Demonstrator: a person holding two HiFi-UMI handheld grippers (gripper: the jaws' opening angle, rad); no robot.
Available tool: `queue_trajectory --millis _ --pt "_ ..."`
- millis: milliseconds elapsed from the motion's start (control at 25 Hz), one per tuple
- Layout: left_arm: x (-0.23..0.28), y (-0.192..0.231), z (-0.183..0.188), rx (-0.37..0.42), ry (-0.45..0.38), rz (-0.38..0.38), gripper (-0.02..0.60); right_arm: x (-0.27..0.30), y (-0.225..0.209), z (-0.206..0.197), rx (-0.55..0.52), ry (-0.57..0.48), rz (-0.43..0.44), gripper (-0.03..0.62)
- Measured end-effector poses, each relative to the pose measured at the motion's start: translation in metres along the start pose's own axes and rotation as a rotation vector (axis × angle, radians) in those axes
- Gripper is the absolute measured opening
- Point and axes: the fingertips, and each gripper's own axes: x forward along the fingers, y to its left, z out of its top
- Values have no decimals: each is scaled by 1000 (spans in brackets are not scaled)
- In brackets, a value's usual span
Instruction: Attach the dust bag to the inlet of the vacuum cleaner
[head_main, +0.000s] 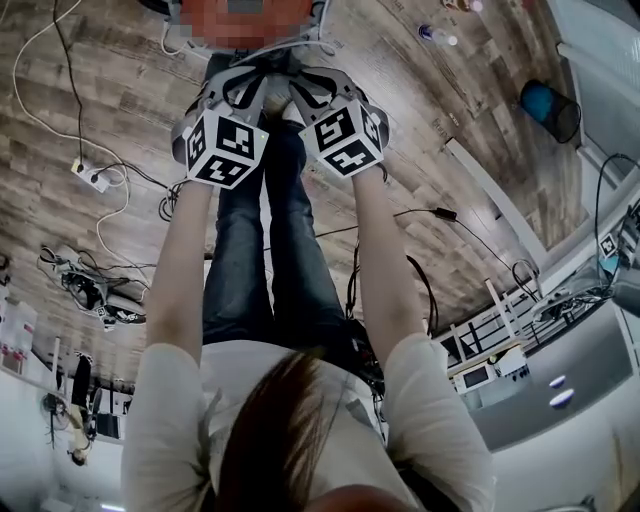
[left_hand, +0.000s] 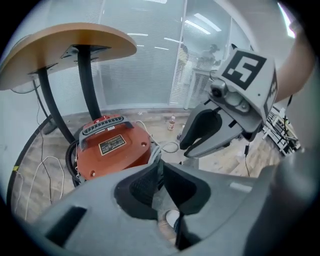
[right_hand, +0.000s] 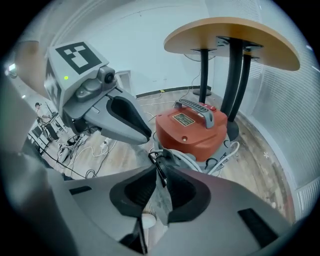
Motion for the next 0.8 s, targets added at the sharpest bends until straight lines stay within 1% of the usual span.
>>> queue_trajectory --millis 120,200,360,640,800 --pt "-7 0 12 -4 -30 18 31 -14 -8 8 70 -49 -48 29" --pt "-13 -1 20 -1 -49 26 19 -23 -11 13 94 -77 -68 3" --pt "-27 0 38 3 -104 61 17 -40 -13 24 113 -117 -91 3" --pt "-54 3 74 -23 -202 104 17 -73 -21 49 197 -224 -145 2" --pt "-77 5 97 -64 -266 134 17 -100 -27 64 229 -283 -187 2"
